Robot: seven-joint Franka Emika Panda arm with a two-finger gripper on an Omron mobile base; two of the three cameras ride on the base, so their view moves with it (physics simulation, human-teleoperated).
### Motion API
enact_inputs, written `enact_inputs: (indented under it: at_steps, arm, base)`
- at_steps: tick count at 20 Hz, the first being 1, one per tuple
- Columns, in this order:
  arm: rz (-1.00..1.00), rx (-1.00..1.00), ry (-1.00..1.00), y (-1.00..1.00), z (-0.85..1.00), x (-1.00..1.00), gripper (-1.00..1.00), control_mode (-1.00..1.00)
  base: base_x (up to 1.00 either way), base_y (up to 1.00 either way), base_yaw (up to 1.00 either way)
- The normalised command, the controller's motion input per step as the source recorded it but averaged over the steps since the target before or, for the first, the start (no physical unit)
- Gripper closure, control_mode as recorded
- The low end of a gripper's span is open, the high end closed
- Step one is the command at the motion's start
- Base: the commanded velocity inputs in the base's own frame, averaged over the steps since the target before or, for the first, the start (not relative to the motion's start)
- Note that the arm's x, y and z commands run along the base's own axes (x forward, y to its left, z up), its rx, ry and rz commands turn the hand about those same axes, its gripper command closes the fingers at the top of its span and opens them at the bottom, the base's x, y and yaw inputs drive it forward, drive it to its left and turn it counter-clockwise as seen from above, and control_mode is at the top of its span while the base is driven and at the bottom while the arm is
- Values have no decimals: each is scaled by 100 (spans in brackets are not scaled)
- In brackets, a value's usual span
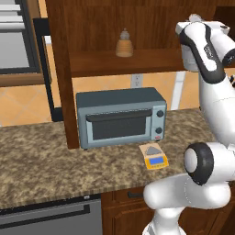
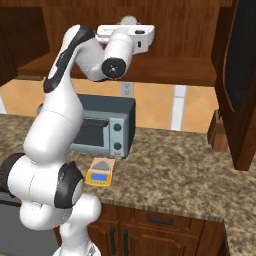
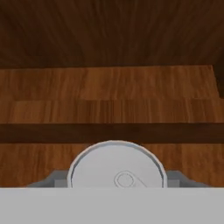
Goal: Pick the canned food and place it on the digital scale for weighing, and close the cabinet.
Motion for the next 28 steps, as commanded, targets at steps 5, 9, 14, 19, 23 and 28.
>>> enact_inputs:
  at_steps: [5,9,14,19,23,28]
  arm:
    - [2,0,-22,-1,12,-100,100,-100]
    - [0,0,-15,-2,7,-100,100,-100]
    - [1,-19,20,-41,34,-100,100,-100]
    - [8,-47,41,-16,23,-100,100,-100]
    - [14,-15,12,-50,52,-100,100,-100]
    - [8,5,11,-44,68,-89,100,-100]
  base:
    - [0,0,0]
    - [0,0,0]
    - [0,0,0]
    - [0,0,0]
    - [0,0,0]
    - [0,0,0]
